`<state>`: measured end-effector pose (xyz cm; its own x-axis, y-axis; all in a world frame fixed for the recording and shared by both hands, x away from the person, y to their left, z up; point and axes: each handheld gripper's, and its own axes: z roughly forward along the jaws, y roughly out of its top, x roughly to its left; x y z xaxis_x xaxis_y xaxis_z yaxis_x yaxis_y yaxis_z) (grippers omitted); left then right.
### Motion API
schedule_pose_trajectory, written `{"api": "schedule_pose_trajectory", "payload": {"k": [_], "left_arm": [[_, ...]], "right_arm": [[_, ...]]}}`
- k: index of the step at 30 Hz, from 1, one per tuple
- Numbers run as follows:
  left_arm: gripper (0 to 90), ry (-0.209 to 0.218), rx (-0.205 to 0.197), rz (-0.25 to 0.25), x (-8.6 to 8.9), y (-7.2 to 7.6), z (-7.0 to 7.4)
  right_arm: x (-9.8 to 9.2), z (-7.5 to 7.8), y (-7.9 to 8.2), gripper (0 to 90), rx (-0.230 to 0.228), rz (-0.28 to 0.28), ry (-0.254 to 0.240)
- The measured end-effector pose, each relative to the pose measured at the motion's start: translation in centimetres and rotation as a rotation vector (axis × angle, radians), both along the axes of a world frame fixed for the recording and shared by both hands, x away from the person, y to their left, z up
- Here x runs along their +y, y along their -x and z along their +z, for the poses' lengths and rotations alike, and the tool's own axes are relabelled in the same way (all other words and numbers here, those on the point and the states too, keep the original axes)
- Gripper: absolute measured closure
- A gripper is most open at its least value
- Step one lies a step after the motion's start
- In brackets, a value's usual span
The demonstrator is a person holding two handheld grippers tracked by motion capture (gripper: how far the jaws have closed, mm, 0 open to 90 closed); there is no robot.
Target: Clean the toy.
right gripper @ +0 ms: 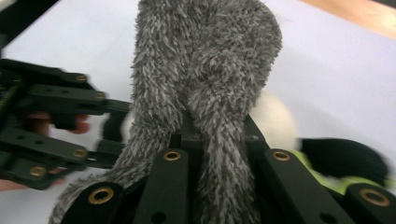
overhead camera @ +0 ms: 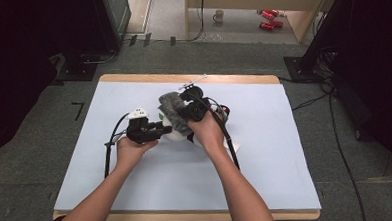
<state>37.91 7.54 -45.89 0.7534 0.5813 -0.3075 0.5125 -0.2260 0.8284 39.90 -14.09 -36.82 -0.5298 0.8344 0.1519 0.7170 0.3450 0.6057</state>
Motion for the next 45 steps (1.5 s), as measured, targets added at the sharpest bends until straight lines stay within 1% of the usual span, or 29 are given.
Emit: {"api": "schedule_pose_trajectory", "payload": {"k": [1, 2, 3, 4, 5, 6, 7, 8, 9, 10, 13, 15, 18, 20, 23, 26, 28, 29, 30, 31, 33, 34, 35, 36, 37, 39, 40, 41, 45], "left_arm": [[63.2, 0.0, 0.0, 0.0, 0.0, 0.0, 0.0], [63.3, -0.007, -0.003, -0.001, 0.0, 0.1, 0.0], [63.3, -0.007, -0.003, -0.001, 0.0, 0.1, 0.0], [63.3, -0.002, -0.001, -0.006, 0.1, 0.0, -0.1], [63.3, -0.002, -0.001, -0.006, 0.1, 0.0, -0.1], [63.3, -0.005, -0.005, -0.016, 0.2, 0.1, -0.2], [63.2, -0.005, -0.005, -0.016, 0.2, 0.1, -0.2], [63.2, -0.005, -0.008, -0.017, 0.1, 0.1, -0.2], [63.2, -0.005, -0.008, -0.017, 0.1, 0.1, -0.2], [63.2, -0.001, -0.007, -0.015, 0.1, 0.1, -0.2], [63.1, 0.004, -0.005, -0.017, 0.1, 0.2, -0.3], [63.1, 0.002, -0.006, -0.018, 0.2, 0.1, -0.3], [63.1, -0.004, -0.008, -0.02, 0.2, 0.2, -0.3], [63.1, -0.003, -0.011, -0.018, 0.2, 0.2, -0.3], [63.0, -0.006, -0.013, -0.016, 0.2, 0.2, -0.3], [62.7, -0.005, -0.014, -0.017, 0.3, 0.2, -0.3], [62.5, -0.005, -0.019, -0.017, 0.3, 0.2, -0.4], [62.4, -0.005, -0.019, -0.015, 0.3, 0.3, -0.4], [62.4, -0.005, -0.019, -0.013, 0.3, 0.3, -0.3], [62.4, -0.007, -0.02, -0.013, 0.3, 0.3, -0.3], [62.3, -0.018, -0.012, -0.01, 0.3, 0.3, -0.3], [62.3, -0.028, -0.008, -0.01, 0.3, 0.3, -0.4], [62.2, -0.028, -0.008, -0.01, 0.3, 0.3, -0.4], [62.2, -0.019, -0.012, -0.021, 0.4, 0.3, -0.6], [62.2, -0.02, -0.016, -0.026, 0.4, 0.3, -0.6], [62.3, -0.02, -0.019, -0.034, 0.4, 0.4, -0.6], [62.4, -0.019, -0.015, -0.043, 0.6, 0.3, -0.7], [62.4, -0.02, -0.013, -0.043, 0.6, 0.3, -0.7], [62.5, -0.015, -0.008, -0.041, 0.7, 0.3, -0.7]], "right_arm": [[0.0, 0.0, 0.0, 78.7, 0.0, 0.0, 0.0], [-0.8, 0.3, -0.2, 79.0, -0.01, -0.022, 0.026], [-0.8, 0.3, -0.2, 79.0, -0.01, -0.022, 0.026], [-1.5, 0.5, -0.3, 79.2, -0.035, -0.046, 0.1], [-1.5, 0.5, -0.3, 79.2, -0.035, -0.046, 0.1], [-2.4, 0.3, -0.7, 79.2, -0.01, -0.071, 0.115], [-2.4, 0.3, -0.7, 79.2, -0.01, -0.071, 0.115], [-3.3, -0.2, -1.1, 79.2, 0.024, -0.093, 0.089], [-3.3, -0.2, -1.1, 79.2, 0.024, -0.093, 0.089], [-3.8, -0.4, -1.2, 79.1, 0.046, -0.111, 0.057], [-4.0, -0.2, -1.4, 79.0, 0.041, -0.12, 0.056], [-4.0, 0.2, -1.5, 79.5, 0.046, -0.131, 0.042], [-3.7, 0.7, -1.4, 79.9, 0.041, -0.122, 0.049], [-3.1, 1.8, -1.2, 79.9, 0.014, -0.108, 0.018], [-2.3, 3.1, -0.9, 79.9, -0.009, -0.089, -0.034], [-1.1, 3.7, -0.6, 79.8, -0.02, -0.053, -0.055], [-0.1, 3.4, -0.4, 79.8, 0.004, -0.024, -0.082], [0.4, 3.1, -0.3, 79.8, 0.025, -0.007, -0.108], [0.9, 2.6, -0.3, 79.8, 0.044, 0.005, -0.12], [1.3, 2.1, -0.2, 79.8, 0.057, 0.015, -0.107], [2.0, 0.5, -0.1, 79.7, 0.079, 0.027, -0.056], [2.0, -0.3, 0.0, 79.7, 0.074, 0.03, -0.034], [2.0, -0.3, 0.0, 79.7, 0.074, 0.03, -0.034], [1.4, -1.1, 0.2, 79.7, 0.063, 0.029, -0.08], [1.1, -1.2, 0.3, 79.7, 0.067, 0.024, -0.091], [0.8, -1.1, 0.3, 79.7, 0.066, 0.028, -0.085], [0.4, -0.9, 0.3, 79.7, 0.065, 0.024, -0.063], [0.1, -0.8, 0.3, 79.7, 0.07, 0.02, -0.058], [-1.2, -0.4, 0.4, 79.7, 0.06, 0.001, -0.021]]}}
